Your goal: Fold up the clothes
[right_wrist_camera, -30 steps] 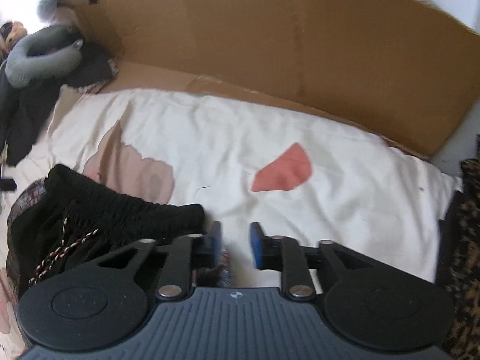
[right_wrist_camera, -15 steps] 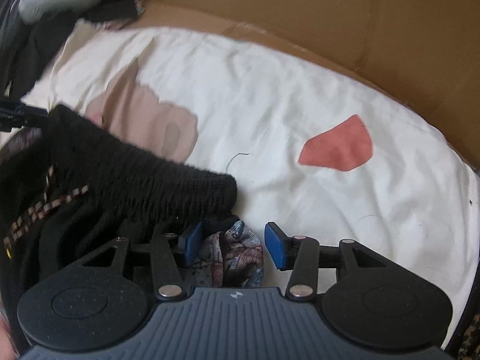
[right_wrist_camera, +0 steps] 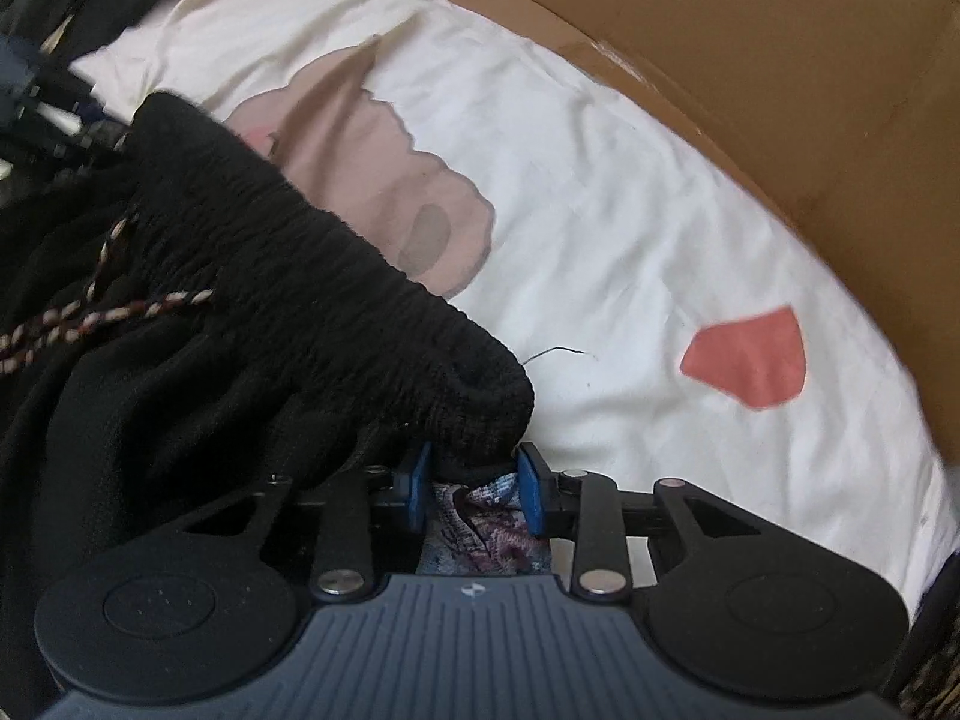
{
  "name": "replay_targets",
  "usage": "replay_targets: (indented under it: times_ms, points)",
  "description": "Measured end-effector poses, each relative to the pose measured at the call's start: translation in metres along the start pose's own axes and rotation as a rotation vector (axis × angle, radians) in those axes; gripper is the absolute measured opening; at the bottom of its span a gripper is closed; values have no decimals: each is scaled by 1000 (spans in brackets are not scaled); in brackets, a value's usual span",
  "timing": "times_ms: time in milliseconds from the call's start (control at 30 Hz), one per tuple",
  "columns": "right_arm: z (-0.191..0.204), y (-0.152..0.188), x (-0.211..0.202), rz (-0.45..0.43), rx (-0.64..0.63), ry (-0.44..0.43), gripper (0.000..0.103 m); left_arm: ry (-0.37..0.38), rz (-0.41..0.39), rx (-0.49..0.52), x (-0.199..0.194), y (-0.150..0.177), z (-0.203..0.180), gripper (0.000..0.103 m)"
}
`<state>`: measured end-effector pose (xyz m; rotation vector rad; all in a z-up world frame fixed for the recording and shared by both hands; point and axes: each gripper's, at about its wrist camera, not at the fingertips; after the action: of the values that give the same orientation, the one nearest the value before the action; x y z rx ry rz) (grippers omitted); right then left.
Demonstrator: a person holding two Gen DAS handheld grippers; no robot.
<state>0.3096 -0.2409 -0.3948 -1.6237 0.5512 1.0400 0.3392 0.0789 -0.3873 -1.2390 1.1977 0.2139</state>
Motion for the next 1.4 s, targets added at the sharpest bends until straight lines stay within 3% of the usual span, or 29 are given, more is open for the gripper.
replay_targets:
  times_ms: [167, 433, 567, 833, 1133, 1400]
  points:
    - [-7, -3, -2, 18, 46, -31, 15, -73, -41, 19, -8, 2, -10, 13]
    - [-15, -19, -48, -81, 2, 102, 11, -89, -231, 17, -55, -22, -20, 9]
    - [-27, -31, -67, -143, 9, 163, 11, -97, -285, 24, -59, -43, -29, 9]
    - [-52, -49, -70, -166, 14, 238, 11, -91, -286, -13, -35, -57, -33, 9]
    - [-65, -65, -58, -173, 12, 253, 11, -119, -200, -54, -7, -70, -26, 9]
    - [-77, -70, -31, -125, -5, 287, 11, -122, -184, -80, 13, -84, -24, 9]
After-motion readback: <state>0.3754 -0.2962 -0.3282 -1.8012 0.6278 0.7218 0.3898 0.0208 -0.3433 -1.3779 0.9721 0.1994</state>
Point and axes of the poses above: each gripper's, at about its wrist camera, not at the fingertips, and x roughly the way its jaws point, z to its left, y to its underside, and after that the axes turned 13 degrees about -z, right-handed
